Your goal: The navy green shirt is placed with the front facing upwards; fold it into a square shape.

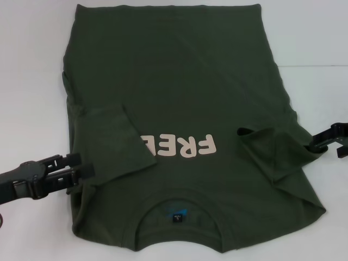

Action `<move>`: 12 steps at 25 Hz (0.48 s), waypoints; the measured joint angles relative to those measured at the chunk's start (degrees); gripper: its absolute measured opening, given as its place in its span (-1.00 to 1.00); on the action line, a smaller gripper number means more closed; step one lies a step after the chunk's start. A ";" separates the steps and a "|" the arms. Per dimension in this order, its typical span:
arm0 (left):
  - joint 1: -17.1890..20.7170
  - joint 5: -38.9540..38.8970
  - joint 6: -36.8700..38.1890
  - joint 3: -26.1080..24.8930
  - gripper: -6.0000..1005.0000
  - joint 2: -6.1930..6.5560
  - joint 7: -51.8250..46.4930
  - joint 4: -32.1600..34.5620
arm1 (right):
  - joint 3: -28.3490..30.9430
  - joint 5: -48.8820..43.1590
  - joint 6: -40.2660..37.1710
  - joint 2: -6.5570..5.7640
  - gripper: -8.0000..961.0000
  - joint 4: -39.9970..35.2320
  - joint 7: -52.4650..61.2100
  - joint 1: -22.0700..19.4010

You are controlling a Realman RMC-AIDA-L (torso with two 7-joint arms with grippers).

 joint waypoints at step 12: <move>0.00 0.00 0.00 0.00 0.59 -0.03 0.00 0.00 | 0.10 0.04 0.89 0.40 0.03 -1.37 0.26 0.38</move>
